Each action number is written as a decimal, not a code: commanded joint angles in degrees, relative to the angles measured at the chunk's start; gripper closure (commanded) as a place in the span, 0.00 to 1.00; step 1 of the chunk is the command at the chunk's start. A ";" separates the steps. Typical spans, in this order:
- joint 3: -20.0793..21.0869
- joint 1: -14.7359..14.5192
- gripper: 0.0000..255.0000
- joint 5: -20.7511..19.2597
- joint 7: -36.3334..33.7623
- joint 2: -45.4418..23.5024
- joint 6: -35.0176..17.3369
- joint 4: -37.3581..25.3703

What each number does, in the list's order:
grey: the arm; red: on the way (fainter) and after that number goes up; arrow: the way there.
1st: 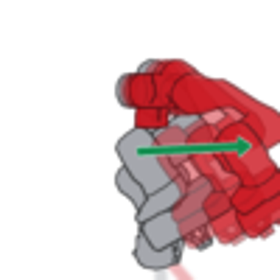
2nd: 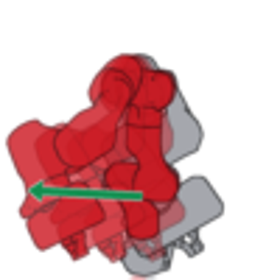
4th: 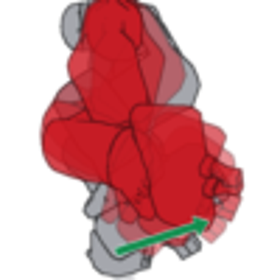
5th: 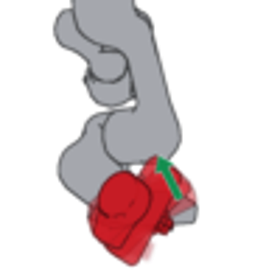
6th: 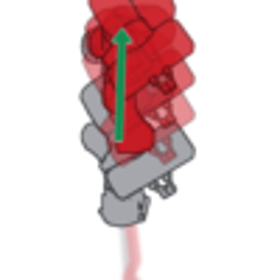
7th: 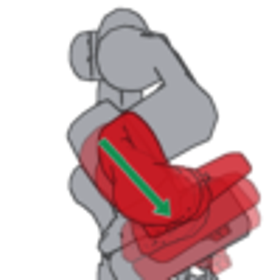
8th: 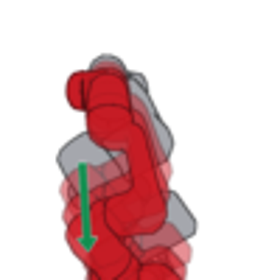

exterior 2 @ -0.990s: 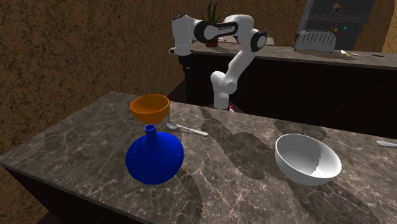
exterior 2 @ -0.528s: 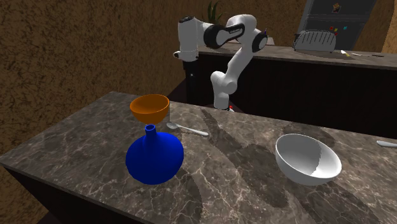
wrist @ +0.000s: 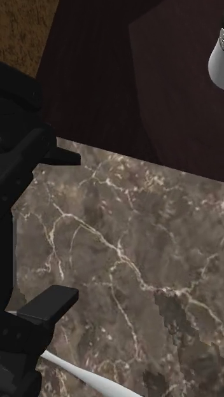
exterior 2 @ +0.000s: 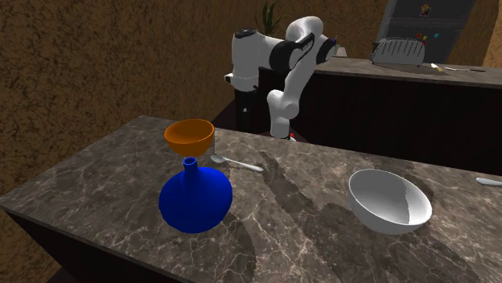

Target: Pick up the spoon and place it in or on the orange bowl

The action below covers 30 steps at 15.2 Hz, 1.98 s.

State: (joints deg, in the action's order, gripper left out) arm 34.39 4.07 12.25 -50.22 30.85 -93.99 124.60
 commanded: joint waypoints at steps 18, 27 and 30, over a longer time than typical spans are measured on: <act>24.61 4.11 0.00 -28.12 -45.04 -40.09 -2.97 -22.98; 24.53 4.36 0.00 -28.09 -45.02 -39.95 -4.19 -21.70; 24.53 4.36 1.00 -28.09 -45.02 -39.95 -4.19 -21.70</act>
State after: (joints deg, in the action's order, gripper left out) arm 58.94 8.41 -15.86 -95.26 -9.07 -98.27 102.78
